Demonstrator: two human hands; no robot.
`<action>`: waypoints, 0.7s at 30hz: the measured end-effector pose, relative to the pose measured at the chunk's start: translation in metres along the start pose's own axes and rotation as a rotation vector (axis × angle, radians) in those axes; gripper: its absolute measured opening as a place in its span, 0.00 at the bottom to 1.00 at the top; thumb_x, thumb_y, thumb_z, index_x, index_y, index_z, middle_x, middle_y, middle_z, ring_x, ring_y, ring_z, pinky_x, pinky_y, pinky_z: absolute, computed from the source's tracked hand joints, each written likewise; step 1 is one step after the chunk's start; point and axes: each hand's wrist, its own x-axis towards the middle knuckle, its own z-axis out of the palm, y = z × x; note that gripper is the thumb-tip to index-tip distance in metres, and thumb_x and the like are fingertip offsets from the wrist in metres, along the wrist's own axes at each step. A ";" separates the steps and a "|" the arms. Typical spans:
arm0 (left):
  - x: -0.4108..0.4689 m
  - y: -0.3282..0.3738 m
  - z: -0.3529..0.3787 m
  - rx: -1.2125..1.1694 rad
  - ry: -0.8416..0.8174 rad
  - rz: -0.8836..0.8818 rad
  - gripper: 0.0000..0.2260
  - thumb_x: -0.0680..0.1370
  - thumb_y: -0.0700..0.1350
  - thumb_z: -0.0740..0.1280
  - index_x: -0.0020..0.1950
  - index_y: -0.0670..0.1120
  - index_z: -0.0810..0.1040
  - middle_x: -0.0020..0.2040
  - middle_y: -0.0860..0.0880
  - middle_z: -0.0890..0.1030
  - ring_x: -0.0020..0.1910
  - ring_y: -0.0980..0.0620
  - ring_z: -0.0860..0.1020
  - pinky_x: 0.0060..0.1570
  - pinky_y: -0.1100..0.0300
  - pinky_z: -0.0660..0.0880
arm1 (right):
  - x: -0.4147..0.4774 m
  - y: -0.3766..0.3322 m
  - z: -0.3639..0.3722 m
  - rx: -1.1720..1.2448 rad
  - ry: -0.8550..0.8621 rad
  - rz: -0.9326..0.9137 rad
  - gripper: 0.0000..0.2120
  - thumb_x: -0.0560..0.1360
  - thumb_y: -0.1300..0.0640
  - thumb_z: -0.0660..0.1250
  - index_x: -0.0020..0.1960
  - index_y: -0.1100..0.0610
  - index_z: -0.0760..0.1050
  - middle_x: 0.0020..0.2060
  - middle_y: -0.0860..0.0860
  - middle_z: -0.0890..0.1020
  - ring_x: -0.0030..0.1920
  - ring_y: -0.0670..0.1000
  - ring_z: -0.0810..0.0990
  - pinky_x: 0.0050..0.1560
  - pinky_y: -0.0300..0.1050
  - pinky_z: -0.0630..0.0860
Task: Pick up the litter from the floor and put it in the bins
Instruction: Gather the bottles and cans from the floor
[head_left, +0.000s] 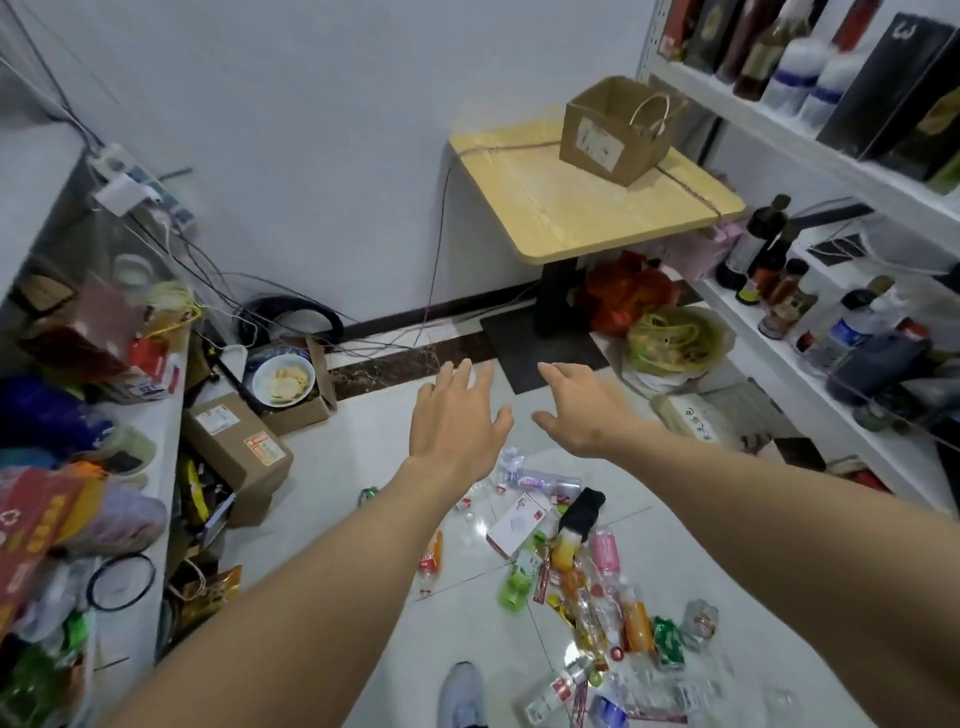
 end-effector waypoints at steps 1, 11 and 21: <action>0.006 -0.005 0.015 -0.003 -0.019 -0.006 0.26 0.82 0.57 0.54 0.78 0.49 0.56 0.77 0.45 0.59 0.77 0.45 0.55 0.73 0.49 0.55 | 0.010 0.002 0.015 -0.001 -0.019 -0.005 0.32 0.79 0.47 0.63 0.77 0.56 0.54 0.74 0.53 0.64 0.73 0.55 0.63 0.69 0.51 0.65; 0.049 -0.055 0.215 0.034 -0.144 -0.057 0.27 0.82 0.57 0.54 0.78 0.49 0.54 0.77 0.45 0.60 0.75 0.44 0.57 0.72 0.48 0.59 | 0.096 0.054 0.197 -0.059 -0.130 -0.029 0.30 0.78 0.47 0.63 0.75 0.56 0.58 0.71 0.55 0.68 0.68 0.59 0.69 0.66 0.52 0.70; 0.083 -0.096 0.457 0.065 -0.171 -0.043 0.27 0.82 0.57 0.53 0.78 0.49 0.53 0.77 0.46 0.58 0.76 0.46 0.54 0.70 0.50 0.57 | 0.173 0.124 0.424 -0.076 -0.170 -0.015 0.29 0.78 0.47 0.61 0.75 0.55 0.58 0.71 0.54 0.67 0.68 0.59 0.67 0.63 0.51 0.68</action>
